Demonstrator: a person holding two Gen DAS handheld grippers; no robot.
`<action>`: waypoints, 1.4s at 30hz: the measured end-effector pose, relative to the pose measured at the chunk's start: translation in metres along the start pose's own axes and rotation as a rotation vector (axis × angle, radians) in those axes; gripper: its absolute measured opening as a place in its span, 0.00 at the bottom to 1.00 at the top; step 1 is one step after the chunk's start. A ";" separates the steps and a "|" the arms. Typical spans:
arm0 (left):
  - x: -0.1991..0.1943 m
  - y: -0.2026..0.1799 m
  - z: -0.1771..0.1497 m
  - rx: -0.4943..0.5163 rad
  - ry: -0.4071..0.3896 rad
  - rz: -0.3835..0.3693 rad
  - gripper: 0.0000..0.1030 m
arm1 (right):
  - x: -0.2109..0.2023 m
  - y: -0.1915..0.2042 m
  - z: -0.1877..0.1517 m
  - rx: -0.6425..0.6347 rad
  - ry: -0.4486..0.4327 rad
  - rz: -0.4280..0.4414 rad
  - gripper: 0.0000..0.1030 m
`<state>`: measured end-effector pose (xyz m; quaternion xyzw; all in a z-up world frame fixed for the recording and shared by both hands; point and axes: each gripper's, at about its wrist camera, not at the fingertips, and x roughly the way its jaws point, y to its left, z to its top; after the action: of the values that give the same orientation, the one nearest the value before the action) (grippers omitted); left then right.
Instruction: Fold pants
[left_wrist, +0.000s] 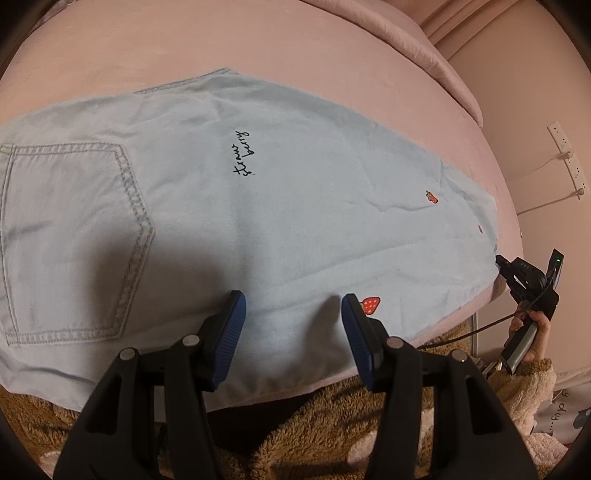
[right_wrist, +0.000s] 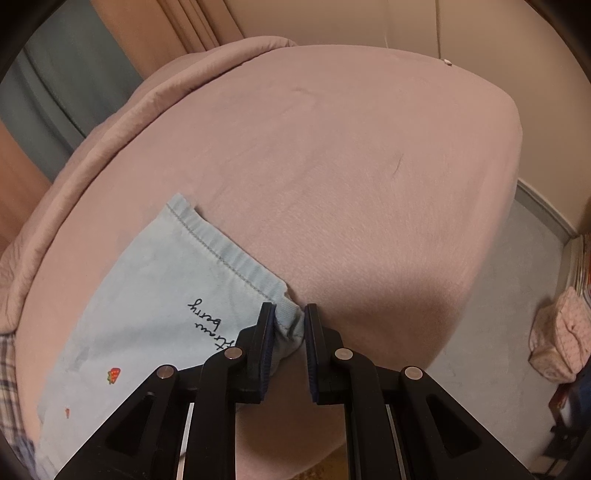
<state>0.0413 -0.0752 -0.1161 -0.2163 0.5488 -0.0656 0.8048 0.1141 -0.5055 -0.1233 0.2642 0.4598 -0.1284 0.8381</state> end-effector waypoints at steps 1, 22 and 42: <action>0.000 0.000 -0.001 -0.003 -0.009 0.003 0.52 | 0.000 0.001 0.000 -0.007 -0.002 -0.002 0.11; -0.019 0.015 -0.017 -0.068 -0.122 -0.119 0.64 | -0.019 0.004 -0.007 -0.030 -0.023 -0.023 0.40; -0.051 0.016 -0.027 -0.039 -0.233 0.034 0.95 | -0.009 -0.004 -0.022 0.138 0.016 0.308 0.64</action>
<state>-0.0056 -0.0509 -0.0873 -0.2287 0.4563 -0.0158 0.8598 0.0924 -0.4964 -0.1266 0.3893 0.4105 -0.0275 0.8241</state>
